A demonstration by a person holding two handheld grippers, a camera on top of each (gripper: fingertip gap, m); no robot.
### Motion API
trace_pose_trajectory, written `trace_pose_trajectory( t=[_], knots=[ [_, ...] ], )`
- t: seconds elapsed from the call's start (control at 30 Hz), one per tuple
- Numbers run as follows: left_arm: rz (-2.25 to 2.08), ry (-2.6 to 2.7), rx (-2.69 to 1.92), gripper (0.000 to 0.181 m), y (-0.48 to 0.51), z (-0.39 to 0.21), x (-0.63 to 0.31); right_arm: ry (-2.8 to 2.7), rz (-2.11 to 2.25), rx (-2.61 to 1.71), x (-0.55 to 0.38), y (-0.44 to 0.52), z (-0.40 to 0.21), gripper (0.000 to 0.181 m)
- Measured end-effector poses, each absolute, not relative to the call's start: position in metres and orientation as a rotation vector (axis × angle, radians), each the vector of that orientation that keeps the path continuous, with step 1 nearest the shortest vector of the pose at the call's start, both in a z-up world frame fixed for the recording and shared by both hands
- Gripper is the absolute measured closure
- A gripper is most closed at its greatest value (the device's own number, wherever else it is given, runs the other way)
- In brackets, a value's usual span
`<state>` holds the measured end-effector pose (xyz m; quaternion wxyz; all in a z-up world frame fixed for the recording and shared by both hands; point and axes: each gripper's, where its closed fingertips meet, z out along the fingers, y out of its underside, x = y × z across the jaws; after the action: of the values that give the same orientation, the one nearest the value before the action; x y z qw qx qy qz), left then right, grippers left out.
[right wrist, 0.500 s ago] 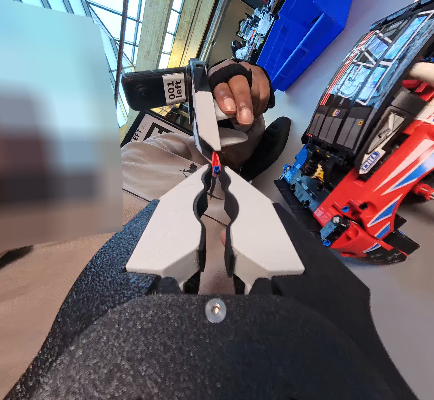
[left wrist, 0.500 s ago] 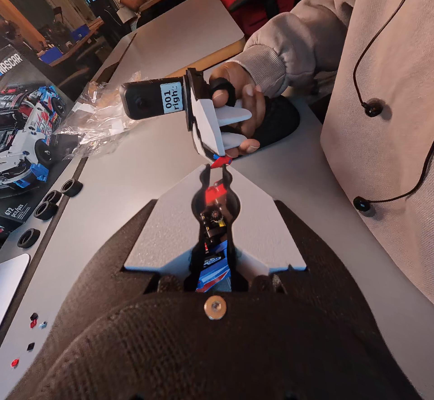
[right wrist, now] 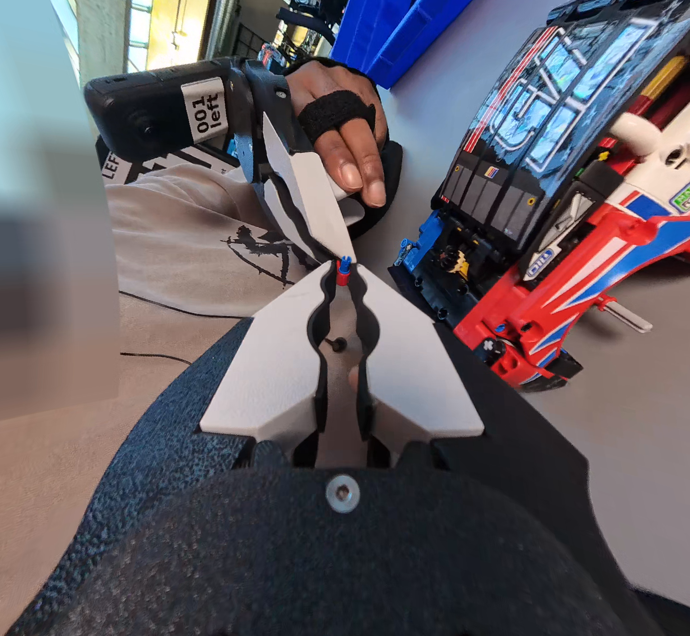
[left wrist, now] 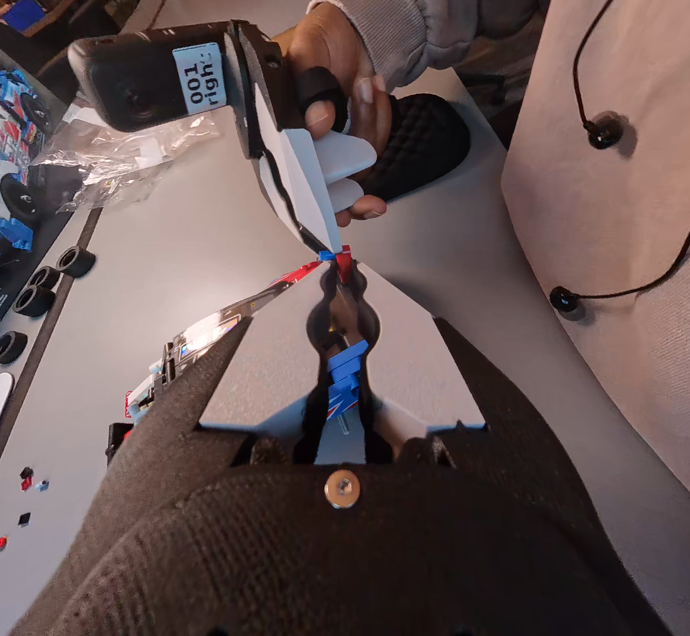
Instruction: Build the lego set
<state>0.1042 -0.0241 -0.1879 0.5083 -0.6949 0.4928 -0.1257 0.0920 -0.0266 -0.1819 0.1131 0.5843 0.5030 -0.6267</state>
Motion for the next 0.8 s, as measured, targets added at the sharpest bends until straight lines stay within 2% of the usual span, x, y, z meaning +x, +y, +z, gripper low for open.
trace_pose_trajectory(
  t=[0.03, 0.1, 0.2, 0.4, 0.47, 0.7, 0.8],
  knots=[
    [-0.298, 1.145, -1.669, 0.177, -0.021, -0.185, 0.102, 1.454, -1.871, 1.722, 0.090, -0.023, -0.179, 0.177],
    [-0.287, 1.027, -1.644, 0.177, -0.012, -0.173, 0.096, 1.383, -2.001, 1.732, 0.085, -0.014, -0.166, 0.176],
    [-0.228, 0.831, -1.571, 0.178, 0.001, -0.155, 0.082, 1.346, -2.247, 1.779, 0.078, -0.002, -0.149, 0.166],
    [-0.120, 0.711, -1.485, 0.177, 0.011, -0.144, 0.079, 1.210, -2.545, 1.973, 0.071, 0.005, -0.136, 0.169],
    [-0.090, 0.701, -1.461, 0.177, 0.013, -0.140, 0.080, 1.195, -2.586, 2.051, 0.070, 0.009, -0.135, 0.176],
    [-0.055, 0.653, -1.442, 0.177, 0.022, -0.133, 0.079, 1.317, -2.607, 2.276, 0.067, 0.020, -0.126, 0.177],
    [-0.143, 0.708, -1.467, 0.177, 0.020, -0.138, 0.084, 1.508, -2.459, 2.271, 0.072, 0.023, -0.129, 0.177]
  ],
)
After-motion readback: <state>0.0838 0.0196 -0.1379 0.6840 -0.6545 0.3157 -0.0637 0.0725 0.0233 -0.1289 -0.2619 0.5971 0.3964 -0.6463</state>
